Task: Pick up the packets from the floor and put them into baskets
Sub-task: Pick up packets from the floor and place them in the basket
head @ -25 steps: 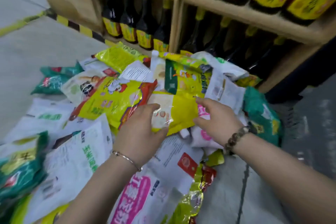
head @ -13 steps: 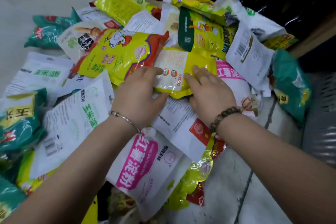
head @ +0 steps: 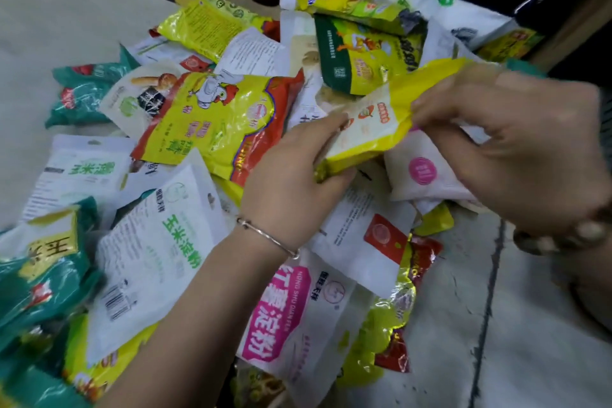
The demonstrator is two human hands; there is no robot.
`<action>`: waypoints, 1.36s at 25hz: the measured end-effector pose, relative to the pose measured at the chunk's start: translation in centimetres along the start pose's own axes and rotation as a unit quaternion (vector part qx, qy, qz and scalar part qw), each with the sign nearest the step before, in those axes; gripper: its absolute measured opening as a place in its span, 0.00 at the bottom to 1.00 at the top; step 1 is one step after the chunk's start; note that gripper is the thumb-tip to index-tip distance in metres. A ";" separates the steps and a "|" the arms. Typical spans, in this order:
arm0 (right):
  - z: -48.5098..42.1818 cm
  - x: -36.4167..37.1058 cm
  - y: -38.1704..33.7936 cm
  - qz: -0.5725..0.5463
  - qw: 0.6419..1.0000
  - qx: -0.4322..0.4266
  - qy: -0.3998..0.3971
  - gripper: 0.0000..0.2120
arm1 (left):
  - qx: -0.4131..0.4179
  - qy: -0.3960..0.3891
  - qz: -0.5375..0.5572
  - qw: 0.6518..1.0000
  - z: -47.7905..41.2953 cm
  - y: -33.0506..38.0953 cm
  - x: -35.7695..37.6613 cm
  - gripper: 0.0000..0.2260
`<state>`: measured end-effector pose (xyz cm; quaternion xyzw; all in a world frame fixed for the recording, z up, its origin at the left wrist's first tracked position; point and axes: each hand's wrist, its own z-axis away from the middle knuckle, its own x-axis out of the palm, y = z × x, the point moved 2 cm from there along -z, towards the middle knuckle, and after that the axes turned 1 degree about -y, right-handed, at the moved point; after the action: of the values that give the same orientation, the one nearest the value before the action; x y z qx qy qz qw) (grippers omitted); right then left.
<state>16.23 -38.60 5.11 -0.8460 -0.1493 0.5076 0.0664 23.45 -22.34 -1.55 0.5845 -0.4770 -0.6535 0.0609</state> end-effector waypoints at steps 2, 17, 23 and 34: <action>-0.8 -1.2 -0.3 0.021 1.000 -0.011 0.000 0.07 | -0.010 0.020 -0.005 1.000 -0.4 1.2 0.2 0.25; 0.4 0.4 7.6 -0.151 0.851 0.500 0.054 0.29 | -0.152 0.030 0.216 0.964 -3.0 1.0 -0.3 0.09; 3.6 6.8 9.3 -0.181 0.743 0.630 -0.135 0.42 | -0.291 0.029 0.314 0.903 -1.2 -1.4 0.5 0.12; 4.8 8.0 11.1 -0.202 0.679 0.687 -0.164 0.40 | -0.322 -0.084 0.357 0.873 0.2 -3.1 1.6 0.15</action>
<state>17.62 -46.68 -6.80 -0.4155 0.0656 0.5722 0.7040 24.28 -21.57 -4.83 0.2656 -0.4196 -0.7513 0.4346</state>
